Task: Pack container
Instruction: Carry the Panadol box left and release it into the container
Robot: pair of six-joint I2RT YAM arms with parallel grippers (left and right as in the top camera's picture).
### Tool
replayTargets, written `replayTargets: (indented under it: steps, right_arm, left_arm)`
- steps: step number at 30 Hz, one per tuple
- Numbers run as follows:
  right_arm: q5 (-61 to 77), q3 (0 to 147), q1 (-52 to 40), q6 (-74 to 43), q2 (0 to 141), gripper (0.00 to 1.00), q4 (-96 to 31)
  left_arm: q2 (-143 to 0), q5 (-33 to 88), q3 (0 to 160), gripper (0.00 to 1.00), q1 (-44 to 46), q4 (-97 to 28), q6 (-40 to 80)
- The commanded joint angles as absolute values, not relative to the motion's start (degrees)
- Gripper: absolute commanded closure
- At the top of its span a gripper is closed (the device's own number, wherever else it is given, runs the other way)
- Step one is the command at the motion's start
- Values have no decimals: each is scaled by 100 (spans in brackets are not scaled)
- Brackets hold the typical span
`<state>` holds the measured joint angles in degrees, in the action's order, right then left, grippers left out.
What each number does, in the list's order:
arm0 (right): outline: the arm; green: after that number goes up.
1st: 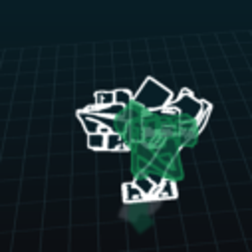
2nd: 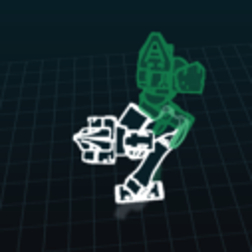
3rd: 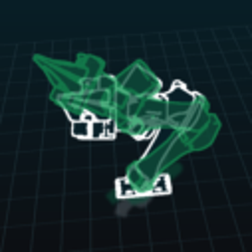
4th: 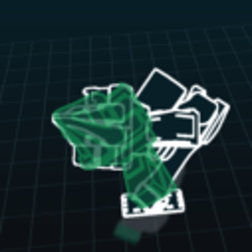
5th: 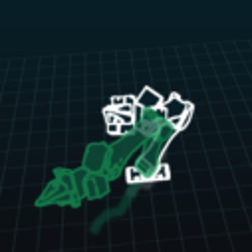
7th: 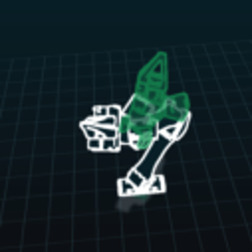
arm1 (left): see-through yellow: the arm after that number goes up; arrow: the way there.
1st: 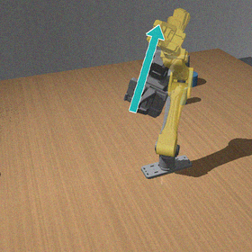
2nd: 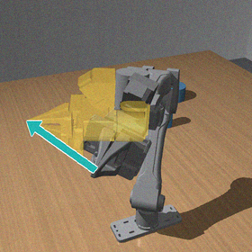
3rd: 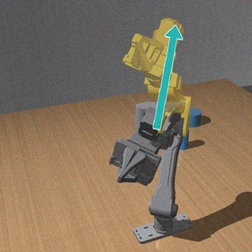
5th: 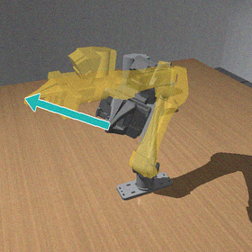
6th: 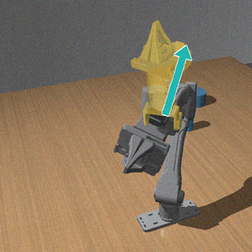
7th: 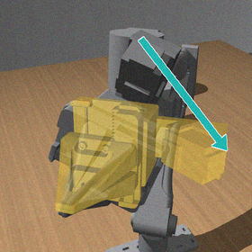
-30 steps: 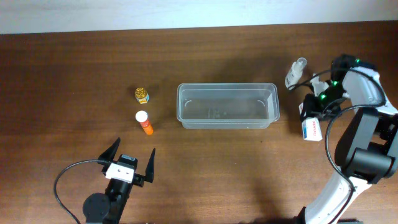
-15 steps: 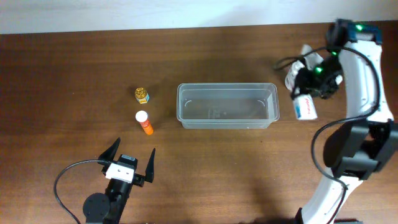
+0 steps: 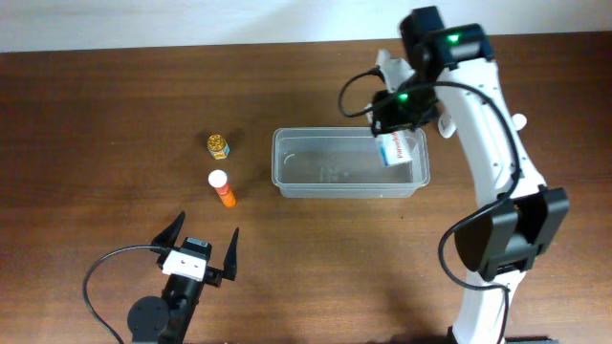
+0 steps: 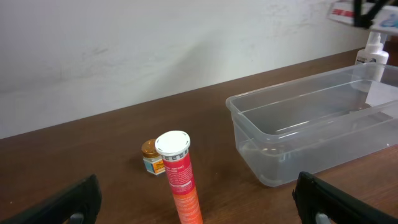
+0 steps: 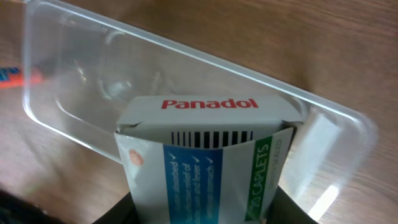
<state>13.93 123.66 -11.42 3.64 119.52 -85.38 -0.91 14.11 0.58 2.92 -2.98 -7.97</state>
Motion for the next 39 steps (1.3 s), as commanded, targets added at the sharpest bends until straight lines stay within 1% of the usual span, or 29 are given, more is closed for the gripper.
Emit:
replayTargets:
  steps: [1, 7, 14, 18, 26, 39]
  right_arm:
    - [939, 12436, -1562, -666, 11845, 58, -8333]
    - [180, 12125, -2171, -1481, 11861, 57, -7854]
    - [27, 11520, -2582, -1999, 11861, 58, -7046]
    - [14, 11107, -2598, -2200, 11867, 57, -6661]
    - [12, 10412, -2587, -2200, 11874, 58, -6222]
    - [-78, 10274, -2587, -2303, 11876, 57, -6055]
  left_arm:
    - [-78, 1372, 51, 1, 261, -349, -869]
    - [-78, 1372, 51, 1, 261, -349, -869]
    - [-78, 1372, 51, 1, 261, -349, -869]
    - [-78, 1372, 51, 1, 261, -349, -869]
    - [-78, 1372, 51, 1, 261, -349, -869]
    - [-78, 1372, 51, 1, 261, -349, -869]
